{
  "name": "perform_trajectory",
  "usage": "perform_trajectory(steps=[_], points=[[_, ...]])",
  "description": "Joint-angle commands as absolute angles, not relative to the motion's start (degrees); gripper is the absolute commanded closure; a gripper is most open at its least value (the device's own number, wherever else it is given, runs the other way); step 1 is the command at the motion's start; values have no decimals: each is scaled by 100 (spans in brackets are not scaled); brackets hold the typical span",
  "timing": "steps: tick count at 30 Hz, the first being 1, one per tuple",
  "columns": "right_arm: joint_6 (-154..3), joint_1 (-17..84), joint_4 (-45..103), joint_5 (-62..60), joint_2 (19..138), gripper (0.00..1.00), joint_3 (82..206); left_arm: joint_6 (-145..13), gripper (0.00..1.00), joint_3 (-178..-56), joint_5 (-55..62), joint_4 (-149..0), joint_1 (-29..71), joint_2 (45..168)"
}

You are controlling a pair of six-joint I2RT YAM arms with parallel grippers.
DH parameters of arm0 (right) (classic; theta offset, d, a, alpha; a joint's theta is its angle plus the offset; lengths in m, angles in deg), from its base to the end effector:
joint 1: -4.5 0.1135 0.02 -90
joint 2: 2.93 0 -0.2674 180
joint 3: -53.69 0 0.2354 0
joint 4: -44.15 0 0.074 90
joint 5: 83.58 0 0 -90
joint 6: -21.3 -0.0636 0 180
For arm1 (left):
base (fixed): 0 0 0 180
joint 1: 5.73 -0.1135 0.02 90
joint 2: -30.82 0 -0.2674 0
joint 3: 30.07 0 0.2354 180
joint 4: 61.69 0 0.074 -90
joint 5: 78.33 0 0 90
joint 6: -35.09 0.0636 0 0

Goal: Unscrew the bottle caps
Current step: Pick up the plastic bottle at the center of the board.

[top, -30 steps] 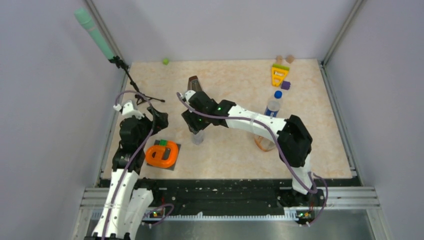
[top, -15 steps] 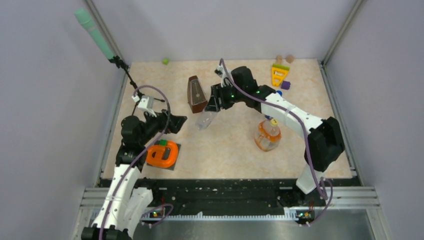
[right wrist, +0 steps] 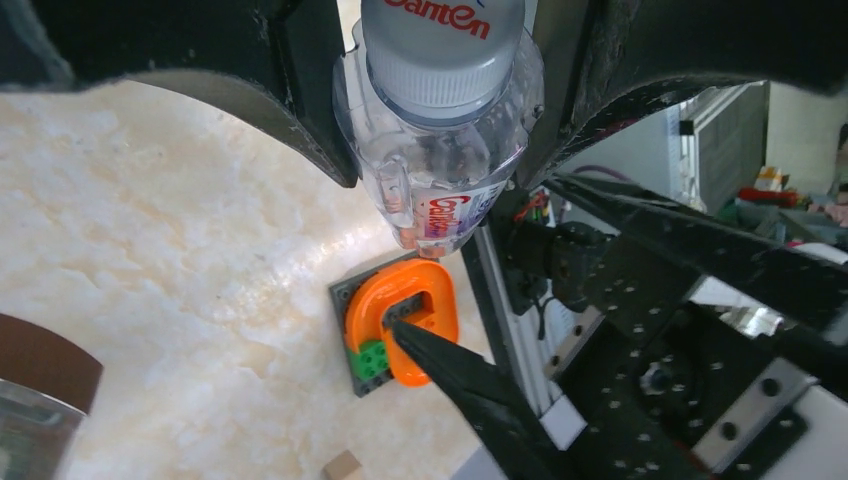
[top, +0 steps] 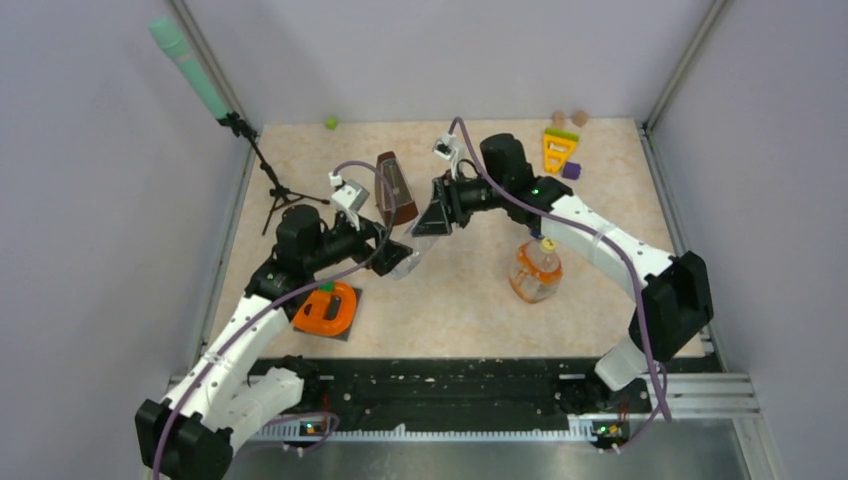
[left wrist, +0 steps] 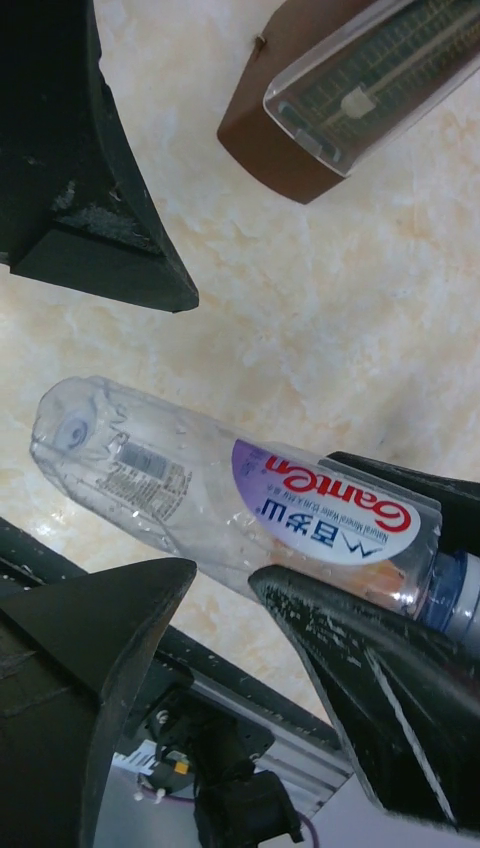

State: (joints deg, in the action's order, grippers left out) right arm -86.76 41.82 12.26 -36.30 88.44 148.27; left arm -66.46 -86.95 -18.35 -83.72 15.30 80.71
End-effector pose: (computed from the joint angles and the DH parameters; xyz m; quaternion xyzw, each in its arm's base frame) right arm 0.2660 0.2570 0.3361 -0.3171 0.7588 0.4981 0.2749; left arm 0.1809 -0.1036 0.3132 0.2204 0.7508 -0.3621 0.5065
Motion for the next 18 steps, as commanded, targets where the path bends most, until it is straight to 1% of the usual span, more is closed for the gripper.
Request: perform_trajectory(steps=[1,8,13,16,18], points=[[-8684,4137,1719,-4350,8402,79,14684,-6221,2,-9195,-2516,-8587,1596,8369],[-8881,4115,2218,-5133,8136,78,14536,-6126,2,-9529,-3595,-8720,1692,8699],[-8884,4115,2406,-5417,7992,78,14494,-6093,6,-9804,-4249,-8964,1720,8948],[-8861,4115,2435,-5452,7958,78,14447,-6370,7,-9633,-4464,-8431,1727,8827],[-8876,4115,2455,-5531,7980,78,14421,-6447,7,-9631,-4546,-8341,1737,8788]])
